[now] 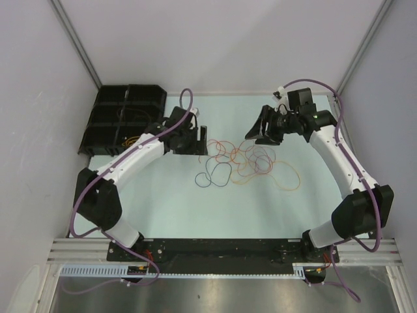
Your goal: Untangle the cables
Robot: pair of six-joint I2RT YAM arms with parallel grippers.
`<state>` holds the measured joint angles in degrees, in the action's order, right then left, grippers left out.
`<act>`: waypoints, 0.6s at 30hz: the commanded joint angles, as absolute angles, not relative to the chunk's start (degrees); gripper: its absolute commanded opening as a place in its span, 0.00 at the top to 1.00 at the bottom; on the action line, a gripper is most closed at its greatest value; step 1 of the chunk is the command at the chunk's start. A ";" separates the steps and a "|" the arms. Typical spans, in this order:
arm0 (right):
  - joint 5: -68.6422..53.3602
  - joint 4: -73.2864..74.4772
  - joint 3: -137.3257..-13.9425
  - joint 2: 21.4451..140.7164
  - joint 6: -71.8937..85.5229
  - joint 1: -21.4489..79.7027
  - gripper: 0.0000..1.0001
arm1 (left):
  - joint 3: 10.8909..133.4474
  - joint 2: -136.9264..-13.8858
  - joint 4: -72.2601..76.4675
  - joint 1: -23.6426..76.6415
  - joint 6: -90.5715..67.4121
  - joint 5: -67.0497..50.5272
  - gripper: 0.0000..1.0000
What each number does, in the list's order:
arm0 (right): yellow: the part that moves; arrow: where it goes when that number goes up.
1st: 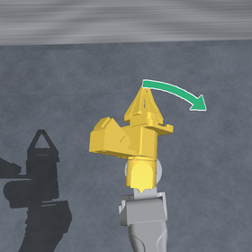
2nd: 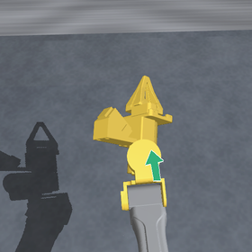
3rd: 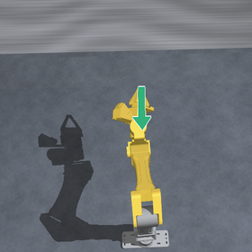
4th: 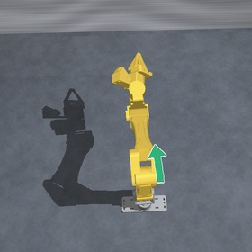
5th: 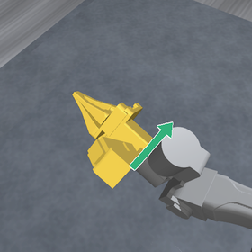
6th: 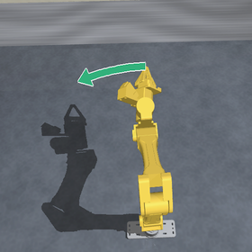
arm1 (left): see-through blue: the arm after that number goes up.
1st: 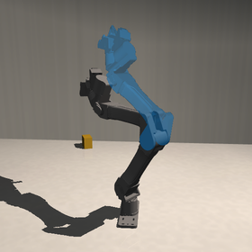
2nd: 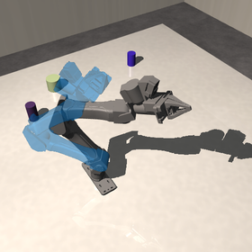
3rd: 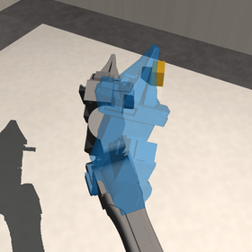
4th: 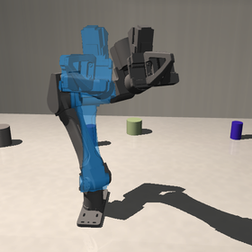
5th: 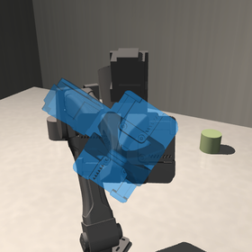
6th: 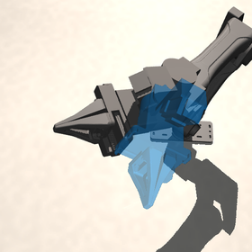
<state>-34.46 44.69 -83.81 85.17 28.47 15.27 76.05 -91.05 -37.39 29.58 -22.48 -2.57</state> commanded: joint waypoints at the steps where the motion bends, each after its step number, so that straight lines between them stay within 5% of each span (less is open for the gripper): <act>1: -31.91 47.72 -82.80 86.13 29.53 14.15 0.43 | 73.75 -89.83 -41.92 30.23 -30.64 -0.88 0.20; 18: -32.43 47.55 -78.49 85.96 29.88 14.33 0.44 | 71.54 -101.16 -43.41 34.01 -42.27 -7.04 0.16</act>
<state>-32.32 47.29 -79.59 87.37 29.98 14.22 70.98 -100.31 -42.83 32.97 -37.67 -5.39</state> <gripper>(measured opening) 0.565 0.835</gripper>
